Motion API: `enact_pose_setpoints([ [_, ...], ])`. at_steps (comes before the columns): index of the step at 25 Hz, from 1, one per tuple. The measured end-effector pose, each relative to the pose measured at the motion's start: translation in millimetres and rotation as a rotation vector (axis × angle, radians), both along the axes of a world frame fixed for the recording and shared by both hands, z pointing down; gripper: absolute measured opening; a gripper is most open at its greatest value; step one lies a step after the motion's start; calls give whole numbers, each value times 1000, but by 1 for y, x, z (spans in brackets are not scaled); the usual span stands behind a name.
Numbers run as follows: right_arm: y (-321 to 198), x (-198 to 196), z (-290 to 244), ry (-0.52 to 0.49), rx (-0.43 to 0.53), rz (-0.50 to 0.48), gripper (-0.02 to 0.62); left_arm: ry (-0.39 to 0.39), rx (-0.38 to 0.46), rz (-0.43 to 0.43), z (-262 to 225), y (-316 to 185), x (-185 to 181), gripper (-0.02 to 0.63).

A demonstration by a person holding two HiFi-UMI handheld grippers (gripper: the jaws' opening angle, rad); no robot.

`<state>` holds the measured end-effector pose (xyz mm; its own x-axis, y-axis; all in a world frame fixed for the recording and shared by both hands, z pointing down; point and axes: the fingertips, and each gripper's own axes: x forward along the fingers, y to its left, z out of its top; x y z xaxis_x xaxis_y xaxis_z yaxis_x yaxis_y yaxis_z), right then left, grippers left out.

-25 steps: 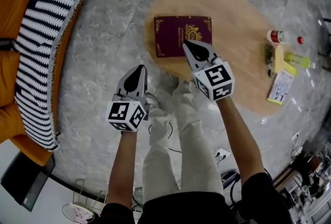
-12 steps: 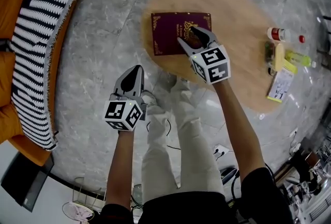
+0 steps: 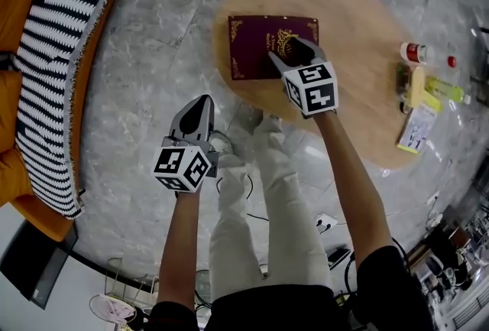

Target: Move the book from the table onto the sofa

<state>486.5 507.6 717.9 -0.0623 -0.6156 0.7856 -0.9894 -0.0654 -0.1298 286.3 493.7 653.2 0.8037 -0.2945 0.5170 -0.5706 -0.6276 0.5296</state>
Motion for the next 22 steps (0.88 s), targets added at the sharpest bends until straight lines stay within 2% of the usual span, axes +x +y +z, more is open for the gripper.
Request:
enact_pose_setpoints([
  [4, 0, 1, 3, 71, 5, -15, 270, -9, -3, 1, 4, 1, -5, 15],
  [9, 1, 0, 3, 89, 29, -10, 270, -30, -6, 16, 11, 8, -8, 15],
  [16, 3, -19, 1, 92, 39, -55, 253, -4, -45, 18, 15, 13, -9, 23],
  [22, 11, -53, 1, 79, 37, -144, 253, 35, -95, 47, 21, 24, -7, 131],
])
